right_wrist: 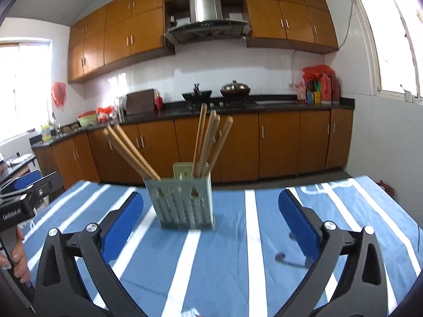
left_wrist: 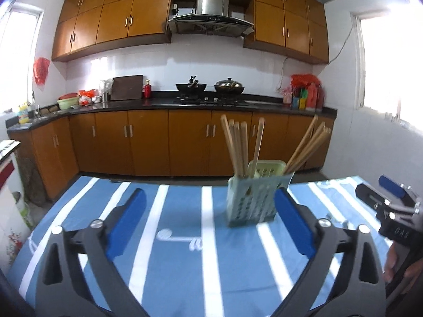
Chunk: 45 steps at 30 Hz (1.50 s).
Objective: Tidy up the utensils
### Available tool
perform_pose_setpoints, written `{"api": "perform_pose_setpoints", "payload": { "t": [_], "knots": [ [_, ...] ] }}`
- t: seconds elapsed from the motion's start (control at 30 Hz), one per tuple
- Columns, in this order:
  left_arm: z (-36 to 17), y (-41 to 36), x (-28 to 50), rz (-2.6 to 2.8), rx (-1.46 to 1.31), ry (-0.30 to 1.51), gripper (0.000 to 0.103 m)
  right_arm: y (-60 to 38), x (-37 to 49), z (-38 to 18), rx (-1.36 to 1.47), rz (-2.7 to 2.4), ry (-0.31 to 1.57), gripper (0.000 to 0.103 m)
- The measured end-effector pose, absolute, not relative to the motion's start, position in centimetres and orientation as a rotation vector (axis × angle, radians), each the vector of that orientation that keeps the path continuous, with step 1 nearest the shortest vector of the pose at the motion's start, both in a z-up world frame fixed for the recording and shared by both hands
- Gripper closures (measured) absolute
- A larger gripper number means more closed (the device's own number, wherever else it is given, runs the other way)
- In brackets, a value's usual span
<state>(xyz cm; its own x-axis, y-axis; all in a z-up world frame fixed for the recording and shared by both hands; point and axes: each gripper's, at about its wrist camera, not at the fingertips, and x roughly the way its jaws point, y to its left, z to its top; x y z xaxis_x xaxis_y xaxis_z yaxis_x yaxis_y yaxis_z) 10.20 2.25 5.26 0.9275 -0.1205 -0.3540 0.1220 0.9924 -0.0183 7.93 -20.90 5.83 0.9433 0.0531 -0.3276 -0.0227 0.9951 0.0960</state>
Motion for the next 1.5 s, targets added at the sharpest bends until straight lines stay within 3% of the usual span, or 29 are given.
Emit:
{"api": "perform_pose_setpoints", "payload": {
  "t": [0.53, 1.5],
  "knots": [
    [0.4, 1.4, 6.9, -0.081, 0.057, 0.409, 0.004, -18.1, 4.4, 2.1, 0.008, -0.011, 0.363, 0.002],
    [0.3, 1.6, 6.3, -0.098, 0.012, 0.42, 0.004, -18.7, 3.9, 1.2, 0.048, -0.014, 0.373, 0.002]
  ]
}}
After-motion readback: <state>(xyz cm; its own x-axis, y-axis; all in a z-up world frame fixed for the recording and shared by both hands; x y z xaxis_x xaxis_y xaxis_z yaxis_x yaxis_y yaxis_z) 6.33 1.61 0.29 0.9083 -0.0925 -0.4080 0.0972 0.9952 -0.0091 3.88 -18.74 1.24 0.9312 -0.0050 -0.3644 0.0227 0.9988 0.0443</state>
